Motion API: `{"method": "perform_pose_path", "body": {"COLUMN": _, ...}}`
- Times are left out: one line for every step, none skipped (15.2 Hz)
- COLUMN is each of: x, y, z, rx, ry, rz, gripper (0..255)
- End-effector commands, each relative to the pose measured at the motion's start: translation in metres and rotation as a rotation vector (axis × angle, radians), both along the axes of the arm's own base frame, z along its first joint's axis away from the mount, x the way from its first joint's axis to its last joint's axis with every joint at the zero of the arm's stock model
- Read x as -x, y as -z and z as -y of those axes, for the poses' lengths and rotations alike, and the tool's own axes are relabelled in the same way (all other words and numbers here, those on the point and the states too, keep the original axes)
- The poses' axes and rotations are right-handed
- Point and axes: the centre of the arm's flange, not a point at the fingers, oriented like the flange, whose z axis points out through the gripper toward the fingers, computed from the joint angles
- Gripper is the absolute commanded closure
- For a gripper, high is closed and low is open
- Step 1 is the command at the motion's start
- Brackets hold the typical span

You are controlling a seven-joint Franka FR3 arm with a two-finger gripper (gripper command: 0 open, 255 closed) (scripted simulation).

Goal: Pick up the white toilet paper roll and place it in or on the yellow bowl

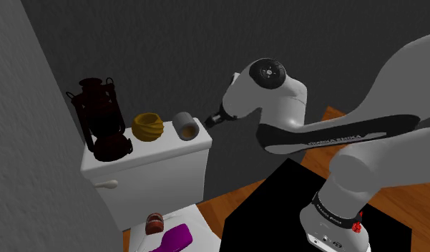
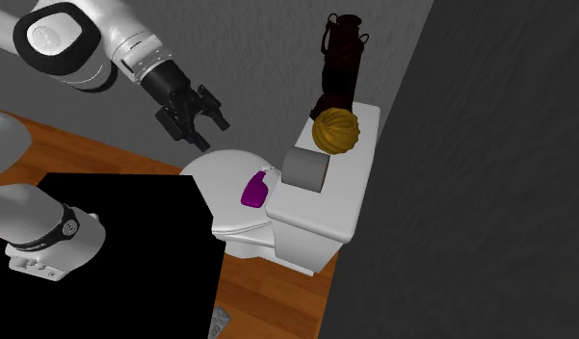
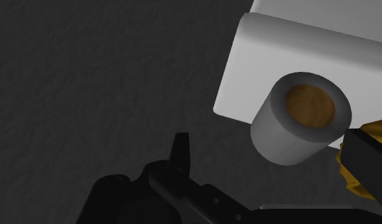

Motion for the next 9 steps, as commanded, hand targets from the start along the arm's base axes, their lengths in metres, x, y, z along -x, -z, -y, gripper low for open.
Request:
{"method": "perform_pose_path", "body": {"x": -0.01, "y": 0.027, "z": -0.015, "rx": 0.019, "ry": -0.001, "rz": 0.048, "gripper": 0}}
{"method": "perform_pose_path", "body": {"x": -0.016, "y": 0.039, "z": -0.023, "rx": 0.033, "ry": 0.001, "rz": 0.072, "gripper": 0}}
{"method": "perform_pose_path", "body": {"x": -0.021, "y": 0.051, "z": -0.031, "rx": 0.047, "ry": 0.002, "rz": 0.096, "gripper": 0}}
{"method": "perform_pose_path", "body": {"x": -0.027, "y": 0.062, "z": -0.038, "rx": 0.06, "ry": 0.003, "rz": 0.12, "gripper": 0}}
{"method": "perform_pose_path", "body": {"x": -0.033, "y": 0.074, "z": -0.045, "rx": 0.074, "ry": 0.004, "rz": 0.144, "gripper": 0}}
{"method": "perform_pose_path", "body": {"x": -0.04, "y": 0.086, "z": -0.053, "rx": 0.088, "ry": 0.005, "rz": 0.168, "gripper": 0}}
{"method": "perform_pose_path", "body": {"x": -0.046, "y": 0.097, "z": -0.06, "rx": 0.102, "ry": 0.006, "rz": 0.192, "gripper": 0}}
{"method": "perform_pose_path", "body": {"x": -0.053, "y": 0.109, "z": -0.066, "rx": 0.115, "ry": 0.007, "rz": 0.216, "gripper": 0}}
{"method": "perform_pose_path", "body": {"x": -0.061, "y": 0.12, "z": -0.073, "rx": 0.129, "ry": 0.008, "rz": 0.24, "gripper": 0}}
